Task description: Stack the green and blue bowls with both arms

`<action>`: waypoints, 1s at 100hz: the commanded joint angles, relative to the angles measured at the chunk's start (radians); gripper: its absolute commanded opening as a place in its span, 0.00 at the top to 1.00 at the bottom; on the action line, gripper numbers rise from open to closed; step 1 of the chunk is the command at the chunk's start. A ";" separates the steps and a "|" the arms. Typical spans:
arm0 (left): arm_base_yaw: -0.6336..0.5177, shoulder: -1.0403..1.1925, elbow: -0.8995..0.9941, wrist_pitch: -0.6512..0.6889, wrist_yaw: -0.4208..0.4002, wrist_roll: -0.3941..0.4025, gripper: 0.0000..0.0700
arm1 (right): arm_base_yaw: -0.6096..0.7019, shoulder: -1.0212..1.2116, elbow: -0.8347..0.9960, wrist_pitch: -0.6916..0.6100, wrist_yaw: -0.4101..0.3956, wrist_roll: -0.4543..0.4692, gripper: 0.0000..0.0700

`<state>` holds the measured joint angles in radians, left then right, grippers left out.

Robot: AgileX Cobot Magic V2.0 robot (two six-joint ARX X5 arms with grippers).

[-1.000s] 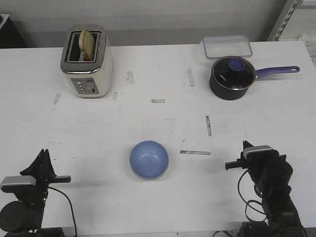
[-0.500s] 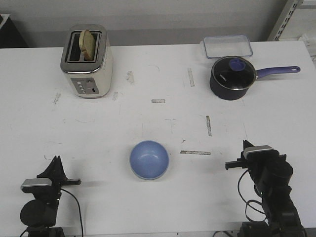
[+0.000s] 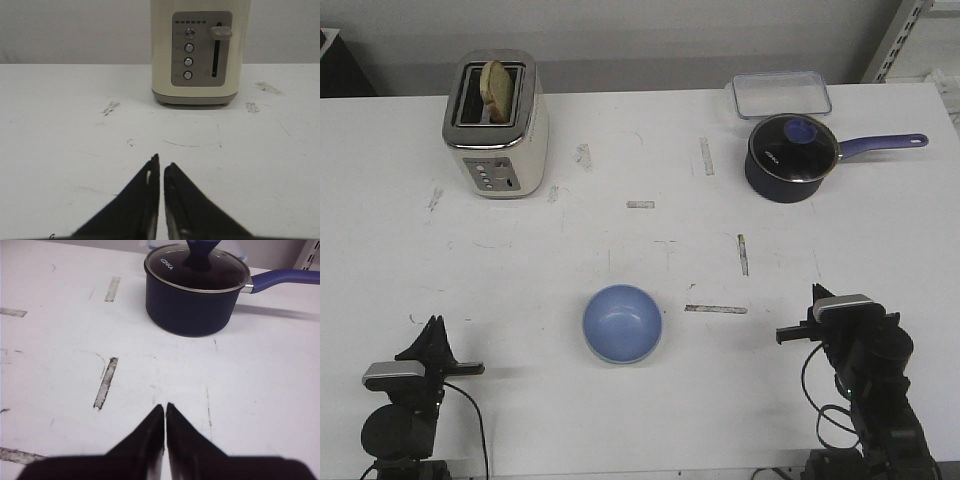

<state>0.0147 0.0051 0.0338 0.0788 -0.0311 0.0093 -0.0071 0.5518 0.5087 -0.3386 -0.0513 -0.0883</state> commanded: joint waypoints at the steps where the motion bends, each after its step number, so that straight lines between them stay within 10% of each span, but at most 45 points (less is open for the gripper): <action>1: 0.000 -0.002 -0.021 0.013 -0.002 -0.002 1.00 | 0.001 0.004 0.009 0.011 0.000 0.013 1.00; 100: 0.000 -0.002 -0.021 0.013 -0.002 -0.002 1.00 | 0.002 -0.550 -0.496 0.279 -0.001 0.141 1.00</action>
<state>0.0147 0.0051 0.0338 0.0795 -0.0311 0.0090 -0.0071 0.0040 0.0200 -0.0658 -0.0517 0.0353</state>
